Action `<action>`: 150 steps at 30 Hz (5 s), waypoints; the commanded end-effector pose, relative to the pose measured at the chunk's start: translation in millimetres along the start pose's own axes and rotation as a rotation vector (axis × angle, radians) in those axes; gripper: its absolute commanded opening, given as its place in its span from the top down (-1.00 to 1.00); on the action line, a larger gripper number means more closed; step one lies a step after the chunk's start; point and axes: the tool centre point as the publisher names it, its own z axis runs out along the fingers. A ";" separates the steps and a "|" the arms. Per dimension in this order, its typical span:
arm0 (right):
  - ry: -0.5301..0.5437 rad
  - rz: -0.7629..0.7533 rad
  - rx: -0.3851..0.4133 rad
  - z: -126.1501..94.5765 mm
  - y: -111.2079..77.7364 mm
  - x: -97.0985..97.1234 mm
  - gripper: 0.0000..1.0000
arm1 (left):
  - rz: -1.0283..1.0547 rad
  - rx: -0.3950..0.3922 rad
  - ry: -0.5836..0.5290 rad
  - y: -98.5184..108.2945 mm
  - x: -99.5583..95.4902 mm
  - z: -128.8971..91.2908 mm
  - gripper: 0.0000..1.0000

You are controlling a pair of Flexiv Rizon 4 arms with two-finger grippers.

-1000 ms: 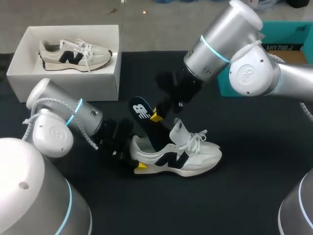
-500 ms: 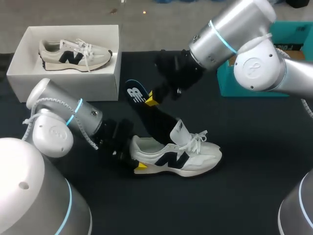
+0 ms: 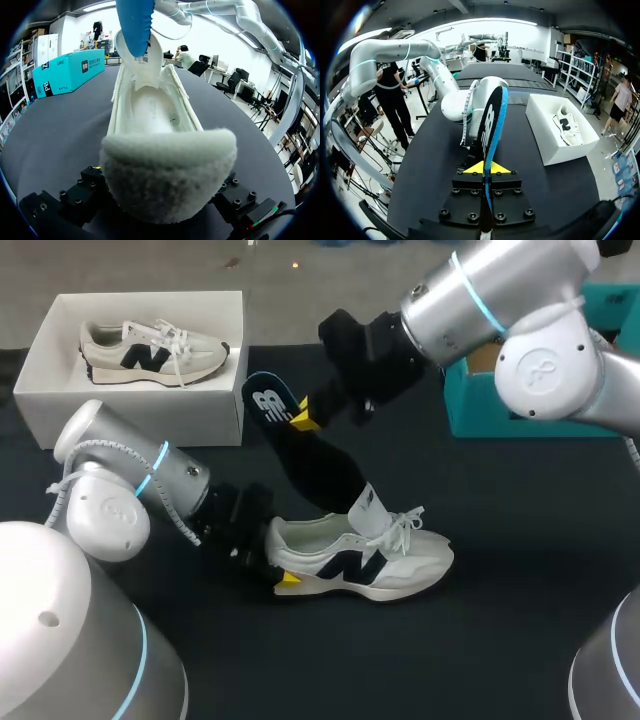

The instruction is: Take the shoe out of the shoebox, open the shoe tongue, remove and reinsert the insole, then place the shoe into the shoebox

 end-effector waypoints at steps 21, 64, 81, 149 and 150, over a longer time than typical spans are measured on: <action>-0.007 -0.002 -0.010 -2.4 -5.0 4.0 1.00 | -0.001 -0.002 0.002 5.7 -2.8 6.1 1.00; -0.135 0.363 -0.129 -82.9 34.6 45.0 1.00 | -0.001 -0.002 0.002 5.7 -2.8 6.1 1.00; -0.118 0.526 -0.216 -169.3 -18.0 109.9 1.00 | -0.001 -0.002 0.002 5.7 -2.8 6.1 1.00; -0.006 0.620 -0.307 -190.9 -4.5 172.8 1.00 | 0.013 -0.132 -0.032 -10.3 3.5 -10.1 -1.00; -0.006 0.620 -0.307 -190.9 -4.5 172.8 1.00 | 0.012 -0.135 -0.030 -10.5 4.3 -10.6 -1.00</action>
